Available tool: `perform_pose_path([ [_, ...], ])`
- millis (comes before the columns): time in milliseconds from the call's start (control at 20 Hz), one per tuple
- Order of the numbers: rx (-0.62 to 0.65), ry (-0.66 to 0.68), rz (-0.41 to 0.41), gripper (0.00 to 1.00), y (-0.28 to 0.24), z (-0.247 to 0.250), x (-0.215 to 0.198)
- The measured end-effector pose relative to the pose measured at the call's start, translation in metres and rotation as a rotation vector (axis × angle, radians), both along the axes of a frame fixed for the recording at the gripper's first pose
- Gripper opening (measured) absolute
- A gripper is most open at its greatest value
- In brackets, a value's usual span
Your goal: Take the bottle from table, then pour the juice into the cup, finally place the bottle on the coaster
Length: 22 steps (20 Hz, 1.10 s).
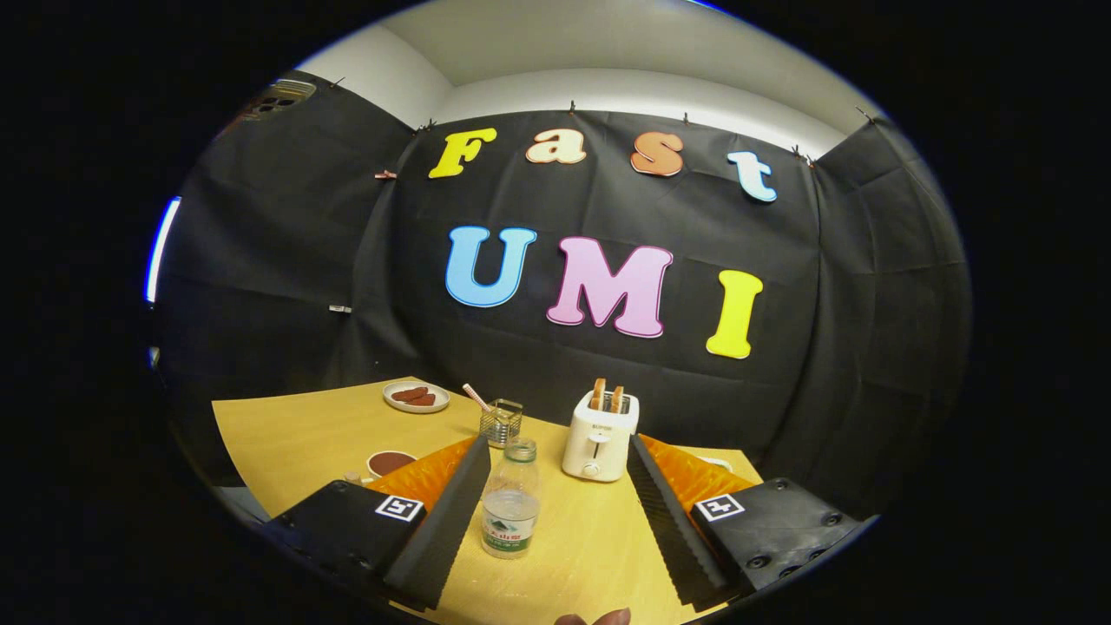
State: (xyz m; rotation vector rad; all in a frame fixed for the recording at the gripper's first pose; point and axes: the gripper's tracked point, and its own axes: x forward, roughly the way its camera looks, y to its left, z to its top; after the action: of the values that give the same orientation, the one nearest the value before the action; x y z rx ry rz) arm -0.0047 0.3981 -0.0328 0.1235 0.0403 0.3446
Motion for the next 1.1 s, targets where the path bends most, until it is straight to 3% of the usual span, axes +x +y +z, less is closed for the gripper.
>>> perform_pose_path([
  [450, 0.043, 0.061, 0.049, 0.97, 0.049, -0.093, 0.024],
  [1100, 0.07, 0.107, 0.055, 0.98, 0.086, -0.154, 0.061],
])
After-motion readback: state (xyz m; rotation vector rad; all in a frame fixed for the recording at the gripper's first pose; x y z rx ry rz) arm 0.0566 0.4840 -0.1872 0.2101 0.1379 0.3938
